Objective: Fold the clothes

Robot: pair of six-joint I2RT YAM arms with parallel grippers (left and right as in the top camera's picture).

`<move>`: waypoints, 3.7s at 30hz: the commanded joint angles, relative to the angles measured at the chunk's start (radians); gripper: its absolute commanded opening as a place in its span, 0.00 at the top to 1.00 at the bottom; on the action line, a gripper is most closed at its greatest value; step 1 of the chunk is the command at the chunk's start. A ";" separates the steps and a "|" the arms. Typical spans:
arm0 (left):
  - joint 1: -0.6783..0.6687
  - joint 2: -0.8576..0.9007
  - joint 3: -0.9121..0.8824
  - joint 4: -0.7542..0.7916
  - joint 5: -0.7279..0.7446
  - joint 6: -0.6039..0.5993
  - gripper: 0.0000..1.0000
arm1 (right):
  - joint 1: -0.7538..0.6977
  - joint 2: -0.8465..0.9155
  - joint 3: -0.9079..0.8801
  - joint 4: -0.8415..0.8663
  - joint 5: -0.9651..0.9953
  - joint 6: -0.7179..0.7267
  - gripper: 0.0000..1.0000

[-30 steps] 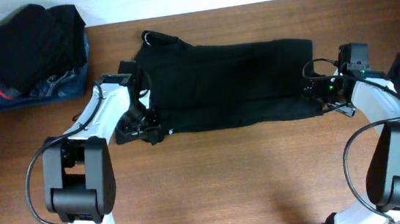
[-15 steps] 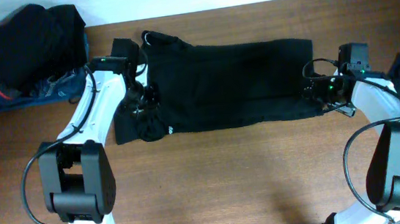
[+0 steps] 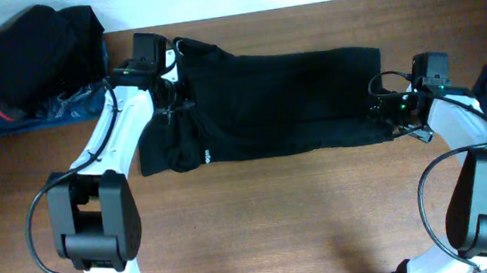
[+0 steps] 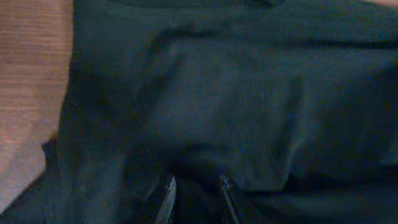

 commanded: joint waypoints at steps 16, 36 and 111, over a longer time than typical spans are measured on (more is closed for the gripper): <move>0.008 0.146 0.034 0.129 -0.141 0.067 0.17 | 0.005 0.004 0.000 -0.012 0.016 -0.001 0.01; 0.010 0.077 0.326 -0.782 -0.142 0.090 0.01 | 0.462 -0.159 0.053 0.005 -0.240 -0.031 0.00; 0.092 -0.015 -0.117 -0.465 -0.186 0.104 0.38 | 0.331 0.047 0.150 0.148 0.016 0.142 0.89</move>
